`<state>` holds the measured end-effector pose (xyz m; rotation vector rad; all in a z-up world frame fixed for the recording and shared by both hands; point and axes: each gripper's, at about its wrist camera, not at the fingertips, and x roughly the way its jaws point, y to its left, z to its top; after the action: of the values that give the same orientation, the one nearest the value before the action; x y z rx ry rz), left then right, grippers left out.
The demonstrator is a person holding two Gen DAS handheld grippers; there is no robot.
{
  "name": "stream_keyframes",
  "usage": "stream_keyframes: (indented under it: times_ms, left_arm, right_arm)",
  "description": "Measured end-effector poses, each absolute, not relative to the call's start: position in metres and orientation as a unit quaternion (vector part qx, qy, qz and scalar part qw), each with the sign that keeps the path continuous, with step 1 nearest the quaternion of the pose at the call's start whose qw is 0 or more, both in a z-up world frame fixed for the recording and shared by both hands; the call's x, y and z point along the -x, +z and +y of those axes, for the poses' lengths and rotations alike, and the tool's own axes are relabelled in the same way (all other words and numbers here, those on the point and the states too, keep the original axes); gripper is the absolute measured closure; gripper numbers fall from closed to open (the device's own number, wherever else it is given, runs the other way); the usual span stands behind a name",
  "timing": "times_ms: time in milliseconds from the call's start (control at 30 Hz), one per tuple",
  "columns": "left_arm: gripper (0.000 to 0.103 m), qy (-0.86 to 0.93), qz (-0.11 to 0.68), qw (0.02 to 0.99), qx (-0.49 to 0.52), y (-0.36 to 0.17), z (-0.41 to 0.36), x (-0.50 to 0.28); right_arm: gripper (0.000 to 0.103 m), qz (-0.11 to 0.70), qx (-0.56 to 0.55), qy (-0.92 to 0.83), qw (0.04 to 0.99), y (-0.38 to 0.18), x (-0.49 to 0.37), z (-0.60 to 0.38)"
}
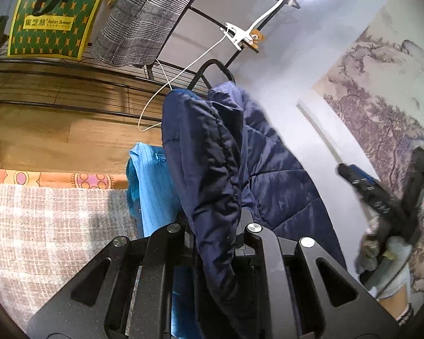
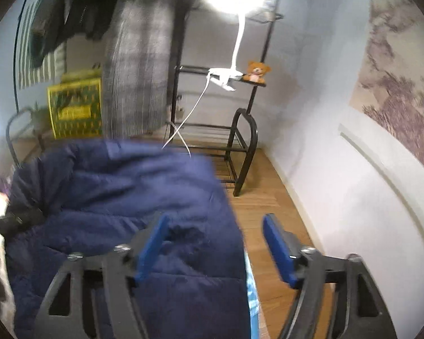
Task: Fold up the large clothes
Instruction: 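Carry the folded jacket with both grippers onto the light blue garment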
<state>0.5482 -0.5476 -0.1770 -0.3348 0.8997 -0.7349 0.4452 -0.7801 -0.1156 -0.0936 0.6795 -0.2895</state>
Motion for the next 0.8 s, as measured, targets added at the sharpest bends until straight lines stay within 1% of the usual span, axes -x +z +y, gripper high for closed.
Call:
stream_keyframes:
  times_ms: [100,167,200,333,400,500,533,567,600,633,667,700,733,800]
  left_arm:
    - [0.091,-0.339,0.424,0.826,0.150,-0.180,-0.550,-0.548]
    - [0.091,-0.337,0.430,0.823,0.157,-0.184,-0.547,-0.551]
    - [0.090,-0.336,0.432,0.821,0.161,-0.186,-0.545,-0.551]
    - [0.090,-0.335,0.441,0.809,0.198,-0.196,-0.533,-0.553]
    - [0.090,-0.331,0.442,0.804,0.219,-0.201,-0.527,-0.553]
    - [0.090,-0.321,0.444,0.806,0.224,-0.209,-0.523,-0.551]
    - [0.088,-0.319,0.444,0.804,0.233,-0.214,-0.520,-0.552]
    - [0.087,-0.317,0.446,0.802,0.241,-0.217,-0.518,-0.553]
    - [0.084,-0.314,0.450,0.798,0.250,-0.221,-0.516,-0.554]
    - [0.077,-0.309,0.450,0.799,0.250,-0.223,-0.515,-0.555]
    - [0.072,-0.303,0.448,0.805,0.242,-0.223,-0.514,-0.557]
    - [0.066,-0.298,0.446,0.810,0.237,-0.221,-0.513,-0.558]
    - [0.064,-0.293,0.443,0.816,0.229,-0.218,-0.512,-0.558]
    - [0.062,-0.279,0.428,0.836,0.198,-0.205,-0.509,-0.556]
  right_arm:
    - [0.028,0.327,0.006,-0.138,0.935,-0.110,-0.421,-0.792]
    - [0.023,0.326,-0.024,-0.130,0.936,-0.112,-0.397,-0.799]
    - [0.023,0.329,-0.034,-0.129,0.935,-0.114,-0.385,-0.800]
    - [0.022,0.350,-0.101,-0.142,0.920,-0.140,-0.329,-0.815]
    - [0.022,0.362,-0.139,-0.147,0.910,-0.155,-0.311,-0.824]
    - [0.023,0.380,-0.204,-0.138,0.892,-0.181,-0.295,-0.836]
    - [0.033,0.385,-0.217,-0.129,0.888,-0.188,-0.295,-0.837]
    - [0.051,0.390,-0.223,-0.115,0.886,-0.195,-0.298,-0.837]
    - [0.059,0.393,-0.221,-0.103,0.886,-0.198,-0.303,-0.835]
    - [0.065,0.396,-0.208,-0.103,0.888,-0.200,-0.310,-0.830]
    - [0.069,0.396,-0.191,-0.111,0.891,-0.200,-0.314,-0.827]
    - [0.071,0.397,-0.168,-0.119,0.894,-0.200,-0.320,-0.822]
    - [0.075,0.400,-0.144,-0.129,0.896,-0.200,-0.328,-0.817]
    - [0.077,0.399,-0.134,-0.135,0.897,-0.198,-0.336,-0.814]
